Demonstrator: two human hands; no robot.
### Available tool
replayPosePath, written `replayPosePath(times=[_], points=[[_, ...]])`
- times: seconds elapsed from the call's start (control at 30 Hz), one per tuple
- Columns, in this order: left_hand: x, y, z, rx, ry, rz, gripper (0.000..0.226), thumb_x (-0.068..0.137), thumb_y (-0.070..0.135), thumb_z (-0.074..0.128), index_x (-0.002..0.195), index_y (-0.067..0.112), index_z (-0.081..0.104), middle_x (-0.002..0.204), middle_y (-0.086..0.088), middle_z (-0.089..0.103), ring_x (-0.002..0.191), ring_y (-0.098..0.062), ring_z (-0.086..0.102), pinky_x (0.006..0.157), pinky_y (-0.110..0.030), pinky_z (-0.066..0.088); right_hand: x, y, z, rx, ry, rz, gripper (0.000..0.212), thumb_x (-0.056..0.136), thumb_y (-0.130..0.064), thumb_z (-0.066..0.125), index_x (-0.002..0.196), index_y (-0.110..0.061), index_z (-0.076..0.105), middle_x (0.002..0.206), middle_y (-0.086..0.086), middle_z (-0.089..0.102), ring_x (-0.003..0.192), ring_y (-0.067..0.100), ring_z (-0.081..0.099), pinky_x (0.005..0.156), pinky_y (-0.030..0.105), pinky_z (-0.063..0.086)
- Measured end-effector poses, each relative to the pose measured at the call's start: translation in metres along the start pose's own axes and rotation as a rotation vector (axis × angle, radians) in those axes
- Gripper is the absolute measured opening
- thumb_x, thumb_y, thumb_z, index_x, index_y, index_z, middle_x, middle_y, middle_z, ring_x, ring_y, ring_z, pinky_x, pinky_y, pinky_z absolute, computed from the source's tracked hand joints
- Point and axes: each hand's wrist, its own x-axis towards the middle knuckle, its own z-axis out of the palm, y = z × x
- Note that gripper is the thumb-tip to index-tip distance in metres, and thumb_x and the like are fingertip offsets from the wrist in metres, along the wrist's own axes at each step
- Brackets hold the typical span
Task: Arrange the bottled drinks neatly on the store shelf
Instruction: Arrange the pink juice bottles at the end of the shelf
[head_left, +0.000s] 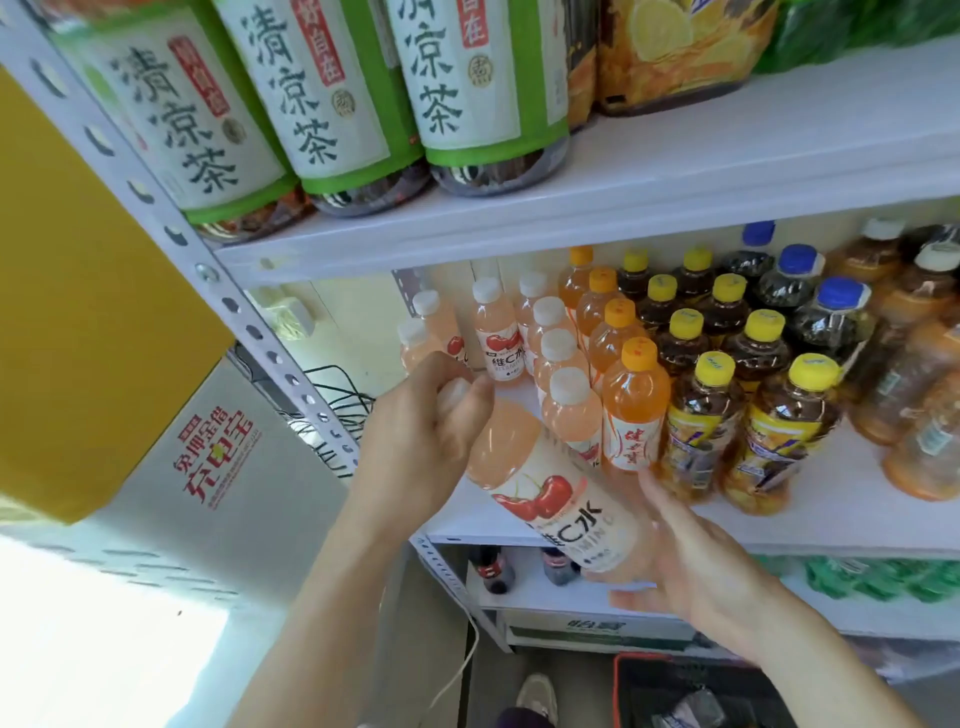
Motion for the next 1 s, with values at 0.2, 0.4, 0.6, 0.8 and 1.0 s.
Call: replayPosePath(times=[0.2,0.4,0.6,0.8,1.0], points=[[-0.007,0.013,0.001,-0.24,-0.016,-0.073,0.025,0.089,0.047,0.05,0.089,0.024,0.062,0.066,0.006,0.059,0.06,-0.012,0.052,0.056,-0.029,0.042,-0.022,0.002,-0.003,0.208,-0.219,-0.019,0.061,0.079,-0.061,0.064,0.119,-0.015,0.068,0.097,0.028,0.065,0.06,0.033,0.064,0.037,0.028,0.048],[-0.002,0.009,-0.006,-0.098,-0.103,-0.222,0.072,0.082,0.075,0.036,0.091,0.009,0.063,0.079,-0.019,0.065,0.071,-0.033,0.06,0.068,-0.047,0.05,-0.041,-0.004,0.001,0.036,-0.141,-0.381,0.067,0.06,-0.055,0.087,0.115,-0.02,0.07,0.105,0.017,0.07,0.075,0.03,0.068,0.051,0.032,0.054],[-0.008,0.003,-0.007,-0.283,-0.155,-0.209,0.057,0.087,0.059,0.049,0.089,0.002,0.059,0.068,-0.01,0.05,0.062,-0.021,0.043,0.061,-0.04,0.035,-0.042,-0.001,-0.005,0.07,-0.07,-0.469,0.057,0.064,-0.023,0.081,0.119,-0.024,0.067,0.123,0.01,0.068,0.111,0.03,0.066,0.08,0.038,0.059],[-0.012,0.008,-0.005,-0.366,-0.018,-0.049,0.033,0.094,0.04,0.047,0.084,0.01,0.057,0.062,0.006,0.047,0.058,-0.012,0.042,0.057,-0.03,0.034,-0.05,-0.014,-0.002,0.223,-0.182,-0.286,0.047,0.089,-0.052,0.059,0.122,-0.019,0.068,0.114,0.019,0.07,0.081,0.032,0.071,0.057,0.031,0.059],[-0.009,0.01,-0.003,-0.49,-0.042,-0.134,0.024,0.091,0.036,0.043,0.085,0.019,0.059,0.063,0.008,0.049,0.057,-0.01,0.042,0.054,-0.025,0.033,-0.053,-0.017,0.0,0.124,-0.12,-0.383,0.045,0.086,-0.046,0.064,0.116,-0.014,0.069,0.1,0.02,0.07,0.064,0.027,0.065,0.047,0.027,0.054]])
